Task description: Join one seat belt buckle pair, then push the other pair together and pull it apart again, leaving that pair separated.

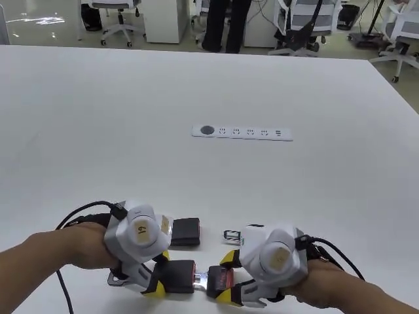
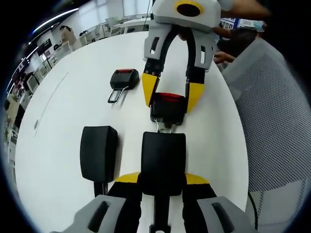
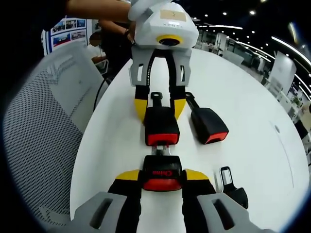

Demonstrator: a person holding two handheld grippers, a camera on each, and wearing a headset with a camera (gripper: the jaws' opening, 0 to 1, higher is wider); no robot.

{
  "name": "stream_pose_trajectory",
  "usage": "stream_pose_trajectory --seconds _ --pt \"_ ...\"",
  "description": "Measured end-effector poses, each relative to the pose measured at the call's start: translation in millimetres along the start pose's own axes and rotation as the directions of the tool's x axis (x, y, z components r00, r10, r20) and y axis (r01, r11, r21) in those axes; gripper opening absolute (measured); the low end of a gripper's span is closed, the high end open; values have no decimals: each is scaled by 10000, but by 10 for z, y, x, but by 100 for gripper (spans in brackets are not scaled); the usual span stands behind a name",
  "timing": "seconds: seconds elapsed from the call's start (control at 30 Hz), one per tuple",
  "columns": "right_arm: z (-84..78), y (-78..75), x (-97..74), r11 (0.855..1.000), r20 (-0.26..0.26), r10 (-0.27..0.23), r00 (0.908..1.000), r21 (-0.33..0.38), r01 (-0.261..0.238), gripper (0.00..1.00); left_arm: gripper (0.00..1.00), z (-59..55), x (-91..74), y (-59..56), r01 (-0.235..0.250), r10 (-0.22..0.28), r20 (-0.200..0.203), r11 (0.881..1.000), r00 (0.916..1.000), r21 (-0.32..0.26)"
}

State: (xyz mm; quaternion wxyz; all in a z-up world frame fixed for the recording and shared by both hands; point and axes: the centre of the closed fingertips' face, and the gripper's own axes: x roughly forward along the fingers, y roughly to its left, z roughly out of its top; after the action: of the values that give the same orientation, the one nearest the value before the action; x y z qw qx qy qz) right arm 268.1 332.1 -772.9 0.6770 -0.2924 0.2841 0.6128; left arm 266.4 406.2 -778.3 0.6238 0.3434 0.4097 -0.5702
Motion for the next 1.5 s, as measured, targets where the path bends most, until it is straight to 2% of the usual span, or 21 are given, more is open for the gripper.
stream_pose_trajectory --seconds 0.77,0.87,1.1,1.17,1.2,1.23,1.27,1.3,1.5 --pt "45 7 39 10000 73 98 9999 -6 -98 26 32 -31 10 23 21 -19 -125 9998 9999 188" --pt "119 20 90 9999 194 93 9998 -65 -92 26 32 -22 13 18 32 -28 -189 9998 9998 221" --pt "134 19 93 9998 200 142 9997 -118 -139 26 32 -31 15 21 -24 26 -172 9999 9998 116" --pt "141 20 102 9999 187 106 9998 -43 -105 26 32 -28 18 23 -10 14 -236 9999 9997 146" --pt "142 18 101 10000 168 81 9998 -44 -80 26 32 -72 2 5 137 -124 -598 9997 9981 219" --pt "117 3 243 9999 124 119 9999 -54 -118 26 32 -31 19 37 -22 30 -373 9998 9993 211" --pt "113 -9 236 9999 104 133 9999 -36 -133 26 32 -39 23 28 58 -49 -418 9997 9991 221" --pt "109 -21 297 9999 140 118 9998 -25 -118 26 32 -45 20 30 42 -34 -395 9998 9992 205" --pt "124 -5 257 9998 183 51 9998 -166 -48 27 32 -64 21 23 83 -73 -290 9994 9996 344"
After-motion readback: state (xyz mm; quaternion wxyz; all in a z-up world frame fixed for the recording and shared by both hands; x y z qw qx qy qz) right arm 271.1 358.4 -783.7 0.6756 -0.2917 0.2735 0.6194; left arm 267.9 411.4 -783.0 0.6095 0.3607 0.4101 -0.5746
